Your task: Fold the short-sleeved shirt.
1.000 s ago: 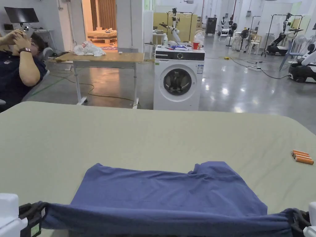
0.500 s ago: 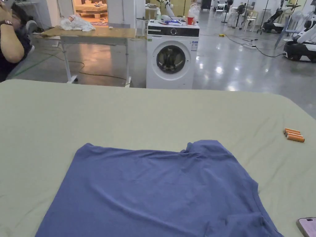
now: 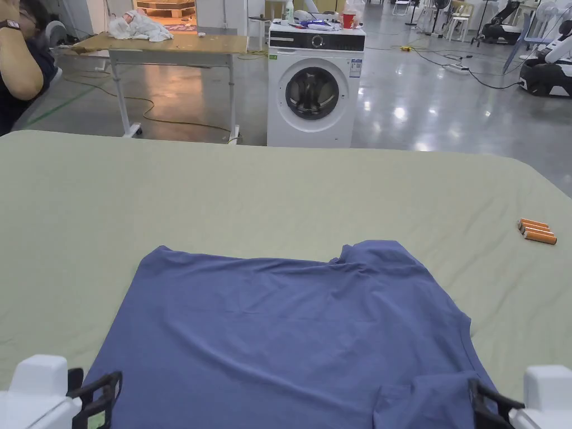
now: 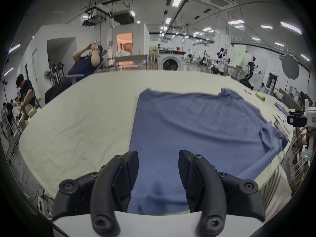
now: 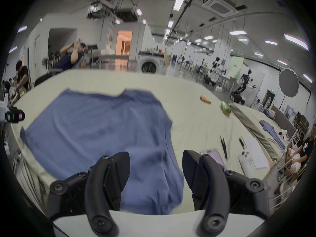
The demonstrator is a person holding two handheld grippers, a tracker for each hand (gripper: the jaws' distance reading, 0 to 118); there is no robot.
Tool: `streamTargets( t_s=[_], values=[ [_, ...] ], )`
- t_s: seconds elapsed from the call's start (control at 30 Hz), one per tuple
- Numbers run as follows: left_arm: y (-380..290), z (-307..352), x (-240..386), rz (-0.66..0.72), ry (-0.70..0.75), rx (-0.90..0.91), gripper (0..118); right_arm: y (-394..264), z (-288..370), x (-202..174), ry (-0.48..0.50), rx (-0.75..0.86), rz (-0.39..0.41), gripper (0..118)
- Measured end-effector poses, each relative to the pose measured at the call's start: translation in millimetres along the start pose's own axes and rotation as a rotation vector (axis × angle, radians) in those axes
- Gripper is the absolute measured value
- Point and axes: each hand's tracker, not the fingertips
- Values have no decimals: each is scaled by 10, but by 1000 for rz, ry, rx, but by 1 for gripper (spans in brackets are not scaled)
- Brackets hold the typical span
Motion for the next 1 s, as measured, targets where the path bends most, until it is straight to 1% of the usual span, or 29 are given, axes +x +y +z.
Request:
streamTargets(
  t_s=[0.1,0.17,0.23,0.3,0.33,0.37,0.4,0.43,0.47,0.5,0.6,0.7,0.83,1.0],
  values=[
    [262,14,196,-5,-6,121,49,249,-67,-159,-16,133,-72,68],
    [440,49,349,-12,14,204,48,406,-125,-284,-27,219,-107,67],
    [595,107,514,-27,27,282,47,528,-148,-421,-41,293,-115,65],
    [708,171,647,-52,47,345,41,605,-154,-528,-36,378,-118,50],
    [760,195,706,-69,55,373,35,652,-144,-587,-39,399,-119,41],
    [800,230,762,-79,68,396,25,685,-131,-633,-33,423,-125,25],
    [827,257,797,-86,73,414,18,699,-136,-661,-28,437,-128,13],
    [856,281,831,-91,74,430,12,722,-117,-688,-18,447,-136,7],
    [875,291,839,-93,74,440,2,739,-101,-706,-11,456,-143,5],
    [884,310,850,-91,78,447,0,750,-89,-715,-3,462,-150,1],
    [889,345,790,-75,70,442,0,777,-68,-737,-22,477,-156,0],
    [814,383,678,-70,72,410,0,771,-73,-698,-13,472,-163,0],
    [588,362,323,3,61,270,0,694,-106,-646,-8,434,-152,0],
    [303,228,-54,34,52,1,0,544,-208,-621,8,367,-142,0]
  ],
)
